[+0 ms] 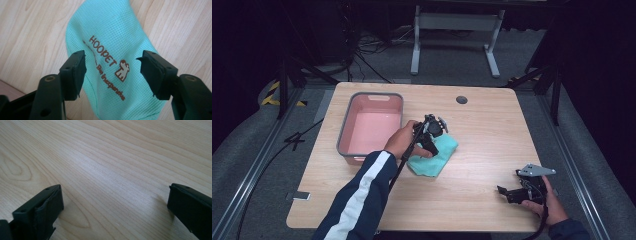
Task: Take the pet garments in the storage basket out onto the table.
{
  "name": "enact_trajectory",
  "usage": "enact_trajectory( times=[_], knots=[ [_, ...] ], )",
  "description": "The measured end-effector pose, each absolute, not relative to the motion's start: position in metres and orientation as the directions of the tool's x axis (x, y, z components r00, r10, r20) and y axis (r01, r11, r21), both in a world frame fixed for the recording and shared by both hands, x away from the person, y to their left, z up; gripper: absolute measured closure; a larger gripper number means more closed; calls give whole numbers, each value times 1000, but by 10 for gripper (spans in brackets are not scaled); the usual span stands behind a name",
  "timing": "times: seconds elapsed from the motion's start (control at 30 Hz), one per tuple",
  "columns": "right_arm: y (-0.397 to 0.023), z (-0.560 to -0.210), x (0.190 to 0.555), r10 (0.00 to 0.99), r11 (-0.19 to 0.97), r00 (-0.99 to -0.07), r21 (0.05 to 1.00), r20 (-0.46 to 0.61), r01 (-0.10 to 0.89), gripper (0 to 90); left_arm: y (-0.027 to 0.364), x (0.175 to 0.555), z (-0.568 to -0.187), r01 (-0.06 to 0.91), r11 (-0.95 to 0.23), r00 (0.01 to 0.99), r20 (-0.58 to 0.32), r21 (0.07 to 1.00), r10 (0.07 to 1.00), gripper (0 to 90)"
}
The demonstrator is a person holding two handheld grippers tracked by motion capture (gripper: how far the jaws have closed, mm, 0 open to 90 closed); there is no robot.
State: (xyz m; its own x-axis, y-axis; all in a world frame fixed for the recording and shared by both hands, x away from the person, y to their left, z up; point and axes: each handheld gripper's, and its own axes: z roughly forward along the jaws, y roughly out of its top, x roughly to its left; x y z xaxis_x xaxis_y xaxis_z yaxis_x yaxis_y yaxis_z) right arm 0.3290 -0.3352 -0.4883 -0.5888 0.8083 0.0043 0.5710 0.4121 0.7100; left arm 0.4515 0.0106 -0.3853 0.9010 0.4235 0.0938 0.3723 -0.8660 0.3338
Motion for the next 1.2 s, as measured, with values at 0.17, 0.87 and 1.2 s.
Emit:
enact_trajectory(
  times=[0.17, 0.87, 1.2],
  knots=[
    [-335, -488, 329, 808, 412, -589, 710, 4, 571, 7, 13, 443, -379, 338, -871, 914, 96, 356, 394, 315],
    [-335, -488, 329, 808, 412, -589, 710, 4, 571, 7, 56, 392, -362, 200, -870, 926, 203, 451, 318, 224],
    [-335, -488, 329, 808, 412, -589, 710, 4, 571, 7, 86, 367, -361, 165, -853, 932, 205, 495, 299, 216]
  ],
)
